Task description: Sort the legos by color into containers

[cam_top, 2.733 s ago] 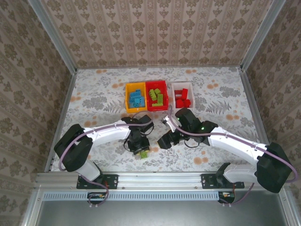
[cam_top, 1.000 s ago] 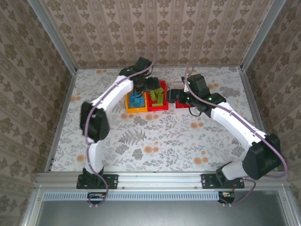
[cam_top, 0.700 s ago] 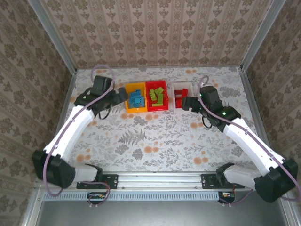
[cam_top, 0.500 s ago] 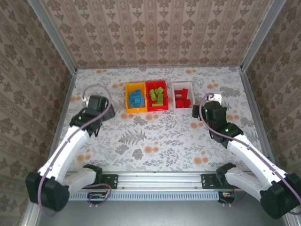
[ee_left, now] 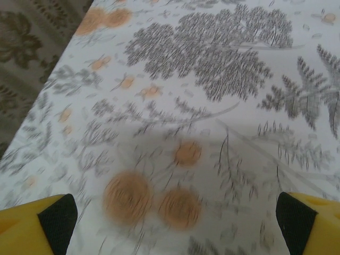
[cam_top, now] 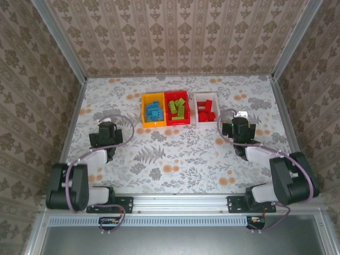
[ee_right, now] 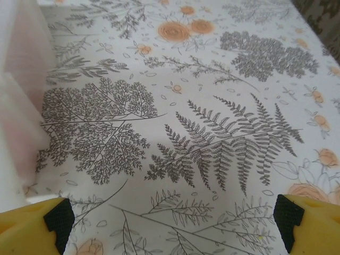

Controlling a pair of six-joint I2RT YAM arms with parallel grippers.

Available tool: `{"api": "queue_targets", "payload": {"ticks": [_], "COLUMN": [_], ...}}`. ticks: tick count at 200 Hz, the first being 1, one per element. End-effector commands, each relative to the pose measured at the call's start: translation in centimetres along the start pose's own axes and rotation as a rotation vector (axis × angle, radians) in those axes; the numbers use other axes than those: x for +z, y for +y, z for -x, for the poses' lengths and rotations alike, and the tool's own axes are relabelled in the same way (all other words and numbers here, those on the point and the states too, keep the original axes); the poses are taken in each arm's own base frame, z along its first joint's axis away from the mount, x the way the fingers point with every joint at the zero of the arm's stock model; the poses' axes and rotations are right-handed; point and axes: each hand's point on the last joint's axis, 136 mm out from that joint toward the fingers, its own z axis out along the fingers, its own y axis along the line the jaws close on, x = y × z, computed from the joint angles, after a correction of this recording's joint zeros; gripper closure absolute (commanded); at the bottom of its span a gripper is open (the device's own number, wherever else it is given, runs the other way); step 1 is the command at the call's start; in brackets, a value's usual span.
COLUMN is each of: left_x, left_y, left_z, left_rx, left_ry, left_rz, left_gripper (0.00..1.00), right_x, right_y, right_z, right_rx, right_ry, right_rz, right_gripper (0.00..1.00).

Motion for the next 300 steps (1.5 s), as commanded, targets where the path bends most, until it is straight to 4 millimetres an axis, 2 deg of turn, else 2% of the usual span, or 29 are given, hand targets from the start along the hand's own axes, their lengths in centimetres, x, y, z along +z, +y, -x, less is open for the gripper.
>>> {"api": "queue_targets", "payload": {"ticks": [1,7,15,33,40,47,50,55,68,91,103,148,175,300], "left_x": [1.2,1.7,2.6,1.9,1.5,1.5,1.2,0.8,1.1,1.8,1.7,1.7,1.7,1.7], "left_y": [-2.0,-2.0,-1.9,-2.0,-1.9,-1.7,-1.5,-1.2,-0.8,-1.9,-1.8,-1.8,-1.8,-2.1], "left_z": [7.3,7.7,7.0,6.9,6.5,5.1,5.8,5.9,5.3,5.7,5.7,5.8,5.8,5.8], "left_rx": [0.014,0.013,0.001,-0.013,-0.022,-0.033,-0.039,-0.046,-0.077,-0.036,-0.037,-0.038,-0.039,-0.023], "left_ry": [-0.229,-0.245,-0.227,-0.276,-0.304,-0.323,-0.381,-0.416,-0.363,-0.33,-0.331,-0.332,-0.332,-0.331], "left_rz": [-0.109,-0.115,-0.12,-0.15,-0.151,-0.138,-0.128,-0.124,-0.127,-0.159,-0.158,-0.158,-0.158,-0.154], "left_gripper": [0.0,0.0,0.0,0.0,0.0,0.0,0.0,0.0,0.0,0.0,0.0,0.0,0.0,0.0], "right_x": [1.4,1.5,1.3,0.5,0.3,0.4,0.4,0.4,0.6,1.4,1.9,0.8,1.8,1.5], "right_y": [0.6,0.5,0.3,-0.3,-0.7,-1.1,-1.1,-1.2,-0.9,0.3,0.2,-0.6,-0.5,0.0], "right_z": [3.8,4.0,4.2,4.6,4.5,4.3,4.3,4.4,4.5,4.1,3.7,2.9,3.0,3.0], "right_rx": [0.055,0.06,0.055,0.075,0.095,0.113,0.118,0.118,0.108,0.077,0.088,0.114,0.099,0.074], "right_ry": [-0.071,-0.075,-0.104,-0.176,-0.187,-0.186,-0.19,-0.198,-0.222,-0.21,-0.215,-0.29,-0.242,-0.248], "right_rz": [0.077,0.085,0.094,0.13,0.139,0.141,0.144,0.152,0.166,0.218,0.223,0.199,0.159,0.172], "right_gripper": [0.0,0.0,0.0,0.0,0.0,0.0,0.0,0.0,0.0,0.0,0.0,0.0,0.0,0.0]}}
